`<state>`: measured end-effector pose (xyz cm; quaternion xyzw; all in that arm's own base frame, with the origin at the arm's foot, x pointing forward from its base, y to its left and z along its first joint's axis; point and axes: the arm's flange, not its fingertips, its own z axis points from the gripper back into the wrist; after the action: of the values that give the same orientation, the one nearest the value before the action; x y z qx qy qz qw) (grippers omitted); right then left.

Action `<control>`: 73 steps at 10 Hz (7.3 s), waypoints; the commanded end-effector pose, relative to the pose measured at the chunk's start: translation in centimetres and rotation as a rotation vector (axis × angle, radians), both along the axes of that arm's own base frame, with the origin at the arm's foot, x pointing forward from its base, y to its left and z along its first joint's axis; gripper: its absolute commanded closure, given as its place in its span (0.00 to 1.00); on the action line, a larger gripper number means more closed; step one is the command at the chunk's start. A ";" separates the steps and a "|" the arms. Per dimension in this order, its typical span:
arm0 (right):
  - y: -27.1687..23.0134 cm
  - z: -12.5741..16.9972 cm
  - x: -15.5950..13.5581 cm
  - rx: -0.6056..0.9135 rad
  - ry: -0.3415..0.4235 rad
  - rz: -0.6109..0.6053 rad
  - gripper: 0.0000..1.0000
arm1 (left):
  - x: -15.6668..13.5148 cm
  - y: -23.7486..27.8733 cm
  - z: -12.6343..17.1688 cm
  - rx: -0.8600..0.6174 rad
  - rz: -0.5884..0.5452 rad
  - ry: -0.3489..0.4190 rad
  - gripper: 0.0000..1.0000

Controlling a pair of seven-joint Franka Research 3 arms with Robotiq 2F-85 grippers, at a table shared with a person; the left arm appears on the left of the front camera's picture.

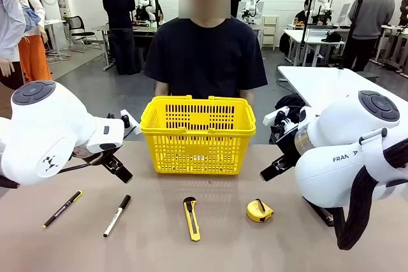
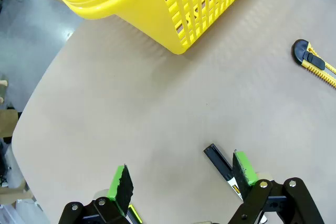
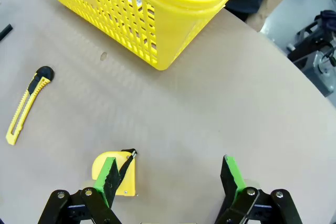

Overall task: Place the items the person wants into the basket.
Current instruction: Pick up the item the person points to and place it in the Market Basket.

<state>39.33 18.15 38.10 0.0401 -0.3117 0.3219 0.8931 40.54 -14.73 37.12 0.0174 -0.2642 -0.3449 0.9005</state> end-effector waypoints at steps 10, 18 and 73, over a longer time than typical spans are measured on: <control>-0.2 4.0 -3.0 -0.024 -0.063 0.016 0.00 | -1.8 -0.6 4.9 -0.068 -0.067 0.004 0.00; -1.1 21.8 -13.2 -0.062 -0.195 -0.003 0.00 | -5.4 -0.8 23.6 0.009 -0.053 -0.198 0.00; -30.1 25.3 -18.4 0.618 -0.147 0.123 0.00 | -11.8 18.6 31.7 0.072 -0.022 0.276 0.00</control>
<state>20.61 -12.01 63.52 0.2990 -0.4514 0.2638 0.7982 30.07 8.53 68.51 -0.0887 -0.2445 -0.3134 0.9133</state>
